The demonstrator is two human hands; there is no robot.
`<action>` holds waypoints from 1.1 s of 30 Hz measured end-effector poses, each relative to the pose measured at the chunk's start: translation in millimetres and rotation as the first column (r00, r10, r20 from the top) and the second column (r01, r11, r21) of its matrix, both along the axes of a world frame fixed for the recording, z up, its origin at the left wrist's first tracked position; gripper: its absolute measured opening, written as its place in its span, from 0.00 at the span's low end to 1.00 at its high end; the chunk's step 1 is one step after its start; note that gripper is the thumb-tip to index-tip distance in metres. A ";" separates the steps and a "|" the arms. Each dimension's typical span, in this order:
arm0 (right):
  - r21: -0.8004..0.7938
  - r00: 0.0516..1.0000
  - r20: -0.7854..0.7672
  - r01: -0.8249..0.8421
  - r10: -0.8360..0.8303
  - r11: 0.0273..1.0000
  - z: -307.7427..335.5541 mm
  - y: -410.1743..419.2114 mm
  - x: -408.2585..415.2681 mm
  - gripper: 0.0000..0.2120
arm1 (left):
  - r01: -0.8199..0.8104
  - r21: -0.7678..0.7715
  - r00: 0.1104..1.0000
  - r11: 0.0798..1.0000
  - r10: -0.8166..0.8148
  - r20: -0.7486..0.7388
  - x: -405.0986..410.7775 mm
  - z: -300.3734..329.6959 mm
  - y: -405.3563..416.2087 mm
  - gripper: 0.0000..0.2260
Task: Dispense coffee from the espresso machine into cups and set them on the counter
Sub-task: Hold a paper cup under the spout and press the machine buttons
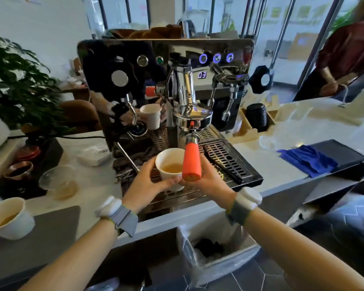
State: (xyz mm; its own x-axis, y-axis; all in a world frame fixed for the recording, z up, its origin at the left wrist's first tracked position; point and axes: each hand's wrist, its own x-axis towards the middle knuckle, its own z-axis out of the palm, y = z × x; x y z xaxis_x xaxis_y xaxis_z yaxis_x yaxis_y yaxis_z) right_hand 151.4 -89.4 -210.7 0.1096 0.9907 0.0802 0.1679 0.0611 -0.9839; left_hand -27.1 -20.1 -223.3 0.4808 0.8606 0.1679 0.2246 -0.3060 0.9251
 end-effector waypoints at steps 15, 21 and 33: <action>-0.011 0.996 0.003 -0.089 0.089 0.996 -14.3 29.3 63.3 0.34 | -0.090 -0.033 0.987 0.995 0.085 -0.137 56.0 -39.9 35.3 0.40; -0.039 0.995 -0.008 -0.098 0.098 0.994 -14.9 25.2 64.7 0.35 | -0.165 0.018 0.973 0.986 0.166 -0.162 55.4 -42.6 30.8 0.48; -0.084 0.994 0.057 -0.083 0.088 0.993 -5.1 12.0 76.3 0.43 | -0.002 -0.064 0.988 0.998 -0.008 -0.153 33.6 -7.9 11.2 0.40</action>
State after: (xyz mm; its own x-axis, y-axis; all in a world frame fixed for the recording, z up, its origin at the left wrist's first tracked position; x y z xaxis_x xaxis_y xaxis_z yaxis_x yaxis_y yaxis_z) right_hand 227.7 -77.3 -215.8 0.0216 0.9998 0.0028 0.2249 -0.0021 -0.9744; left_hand 6.5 -8.9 -231.2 0.4994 0.8656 0.0372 0.3646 -0.2489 0.8973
